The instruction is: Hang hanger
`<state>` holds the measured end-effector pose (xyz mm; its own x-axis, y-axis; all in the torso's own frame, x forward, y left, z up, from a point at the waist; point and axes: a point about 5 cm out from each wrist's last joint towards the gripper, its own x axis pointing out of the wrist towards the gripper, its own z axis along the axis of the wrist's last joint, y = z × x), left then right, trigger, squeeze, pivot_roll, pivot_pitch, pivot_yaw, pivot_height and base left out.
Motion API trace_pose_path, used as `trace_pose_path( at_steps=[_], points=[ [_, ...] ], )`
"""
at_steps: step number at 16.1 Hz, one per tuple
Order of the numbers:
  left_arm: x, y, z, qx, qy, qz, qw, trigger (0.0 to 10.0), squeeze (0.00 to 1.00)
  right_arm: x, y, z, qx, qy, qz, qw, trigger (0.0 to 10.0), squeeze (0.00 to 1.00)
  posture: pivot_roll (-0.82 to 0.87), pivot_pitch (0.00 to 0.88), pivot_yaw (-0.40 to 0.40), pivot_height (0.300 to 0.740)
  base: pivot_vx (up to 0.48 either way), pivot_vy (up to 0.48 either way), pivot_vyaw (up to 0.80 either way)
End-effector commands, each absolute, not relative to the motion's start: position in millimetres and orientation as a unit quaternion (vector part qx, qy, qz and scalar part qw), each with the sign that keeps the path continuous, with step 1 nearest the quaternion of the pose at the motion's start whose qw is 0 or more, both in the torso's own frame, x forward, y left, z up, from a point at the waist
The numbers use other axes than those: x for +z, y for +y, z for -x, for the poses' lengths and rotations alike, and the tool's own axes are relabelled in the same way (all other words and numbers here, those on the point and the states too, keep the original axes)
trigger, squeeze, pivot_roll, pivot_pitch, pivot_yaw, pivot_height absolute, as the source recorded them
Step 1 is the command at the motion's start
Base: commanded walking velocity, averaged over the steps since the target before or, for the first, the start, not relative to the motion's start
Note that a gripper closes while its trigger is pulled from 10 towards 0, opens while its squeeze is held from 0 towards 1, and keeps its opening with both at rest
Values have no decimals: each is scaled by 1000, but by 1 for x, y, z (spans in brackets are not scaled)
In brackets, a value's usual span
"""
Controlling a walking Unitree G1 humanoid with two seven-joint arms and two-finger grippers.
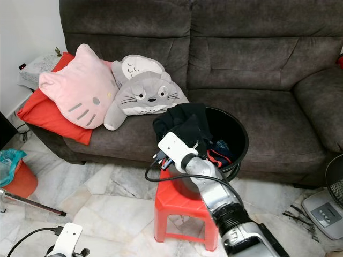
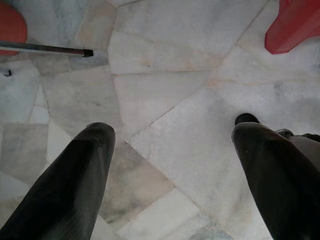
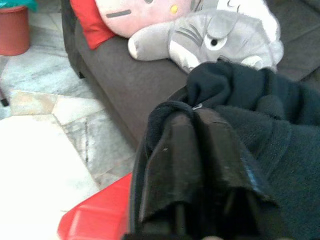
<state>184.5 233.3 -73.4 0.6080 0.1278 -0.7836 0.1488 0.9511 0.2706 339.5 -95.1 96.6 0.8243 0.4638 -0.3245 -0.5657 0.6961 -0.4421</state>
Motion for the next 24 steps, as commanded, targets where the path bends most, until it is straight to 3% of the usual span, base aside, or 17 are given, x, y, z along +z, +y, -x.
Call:
trace_pose_path(
  at_steps=[1, 10, 15, 18, 23, 24],
  points=[
    [-75, 237, -180, -3, 455, -157, 877, 10000, 0, 100, -93, -342, 282, 96, 254, 920, 10000, 1000, -169, 0, 71, 732, 0, 0, 0],
    [-75, 238, -179, -2, 456, -161, 875, 10000, 0, 104, -80, -339, 301, 92, 212, 925, 10000, 1000, -170, 0, 72, 732, 0, 0, 0],
    [-75, 238, -180, -3, 457, -162, 875, 10000, 0, 128, -85, -344, 266, 54, 123, 955, 10000, 1000, -177, 0, 74, 732, 0, 0, 0],
    [-75, 238, -179, -3, 457, -163, 874, 10000, 0, 127, -85, -344, 266, 62, 104, 956, 10000, 1000, -176, 0, 74, 732, 0, 0, 0],
    [-75, 238, -179, -4, 460, -165, 873, 10000, 0, 109, -81, -334, 310, 118, 152, 931, 10000, 1000, -176, 0, 75, 732, 0, 0, 0],
    [-75, 238, -179, -4, 460, -165, 872, 10000, 0, 106, -86, -333, 317, 125, 211, 916, 10000, 1000, -177, 0, 76, 732, 0, 0, 0]
  ],
)
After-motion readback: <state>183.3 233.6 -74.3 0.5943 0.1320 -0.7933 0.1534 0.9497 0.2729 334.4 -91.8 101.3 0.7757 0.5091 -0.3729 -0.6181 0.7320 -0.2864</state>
